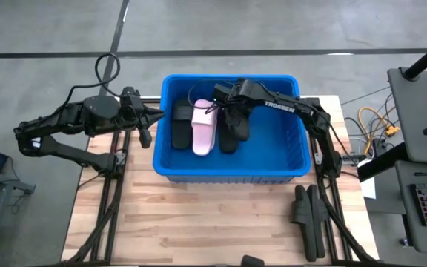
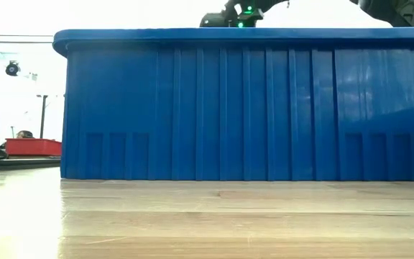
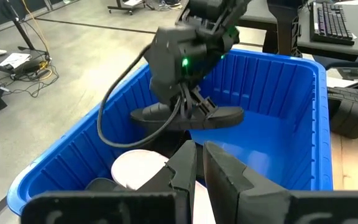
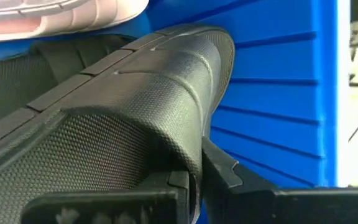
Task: Pick and place slides into bin
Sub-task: Put the black slide into the blue container
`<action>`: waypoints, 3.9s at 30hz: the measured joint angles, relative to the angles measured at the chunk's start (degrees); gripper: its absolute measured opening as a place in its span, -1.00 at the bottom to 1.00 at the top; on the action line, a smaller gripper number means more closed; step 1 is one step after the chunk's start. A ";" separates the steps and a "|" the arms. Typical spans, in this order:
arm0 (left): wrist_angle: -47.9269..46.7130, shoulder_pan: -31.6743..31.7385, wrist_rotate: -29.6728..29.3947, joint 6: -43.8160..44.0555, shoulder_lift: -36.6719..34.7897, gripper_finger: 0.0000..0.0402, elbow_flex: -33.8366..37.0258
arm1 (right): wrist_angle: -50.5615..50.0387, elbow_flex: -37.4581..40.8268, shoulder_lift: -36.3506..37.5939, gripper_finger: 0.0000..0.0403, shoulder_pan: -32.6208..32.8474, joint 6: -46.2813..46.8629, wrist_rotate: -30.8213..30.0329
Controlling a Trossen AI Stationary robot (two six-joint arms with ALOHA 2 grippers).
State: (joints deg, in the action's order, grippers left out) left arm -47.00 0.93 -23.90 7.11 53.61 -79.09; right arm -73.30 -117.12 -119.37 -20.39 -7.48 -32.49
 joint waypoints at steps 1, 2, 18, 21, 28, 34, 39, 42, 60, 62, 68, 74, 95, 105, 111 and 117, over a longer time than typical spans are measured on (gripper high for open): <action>-0.01 0.02 0.00 0.00 -0.03 -0.92 0.00 | 0.00 0.02 -0.49 -0.94 0.12 1.02 -0.05; 0.00 0.00 0.00 0.00 -0.03 -0.92 0.00 | 0.02 0.02 -0.87 -0.94 0.21 2.01 -0.13; 0.00 0.00 0.00 0.00 0.21 -0.91 0.00 | 5.19 -0.19 -6.34 -0.82 0.35 15.30 -0.13; -0.01 0.01 0.00 -0.02 0.29 -0.92 0.00 | 5.49 -0.57 -6.38 -0.67 0.15 15.36 2.05; 0.00 0.01 0.00 -0.01 0.41 -0.92 0.00 | 5.53 -0.61 -6.43 -0.16 0.25 16.76 7.02; 0.00 0.02 0.00 0.00 0.41 -0.91 0.00 | 5.38 -0.61 -6.43 0.17 0.25 17.57 8.52; 0.00 0.00 0.02 0.00 0.47 -0.92 0.00 | 4.67 -1.03 -5.71 0.28 0.34 16.48 13.56; 0.00 0.02 0.02 0.00 0.47 -0.91 0.00 | 4.57 -3.06 -5.60 0.27 0.52 16.19 14.32; -0.02 0.00 0.04 0.00 0.44 -0.92 0.00 | 2.04 -17.51 -5.49 0.61 0.89 12.34 14.95; -0.02 0.02 0.03 -0.02 0.40 -0.92 0.00 | 1.51 -17.90 -5.01 0.62 1.14 13.94 15.12; -0.07 0.02 0.04 -0.02 0.21 -0.92 0.00 | 2.75 -17.64 -1.03 0.57 4.37 15.86 16.23; -0.11 0.02 0.04 -0.04 0.12 -0.91 0.00 | 3.75 -17.66 4.10 0.47 10.19 14.70 16.02; -0.04 -0.01 0.07 -0.02 0.64 -0.92 0.00 | -5.15 -17.60 12.43 0.30 34.92 22.77 -5.07; -0.03 0.00 0.07 -0.02 1.64 -0.92 0.00 | -16.97 -17.32 12.43 0.29 36.49 34.56 -3.65; -0.04 0.00 0.07 -0.02 2.98 -0.91 0.00 | -16.73 -17.20 12.41 0.27 39.25 36.61 -2.03; -0.04 -0.01 0.09 -0.04 3.79 -0.92 0.00 | -16.72 -17.18 12.41 0.22 42.73 37.50 -2.03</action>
State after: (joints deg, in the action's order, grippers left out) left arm -47.05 0.93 -23.81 7.07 57.41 -79.09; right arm -90.02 -134.30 -106.96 22.34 30.02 -34.52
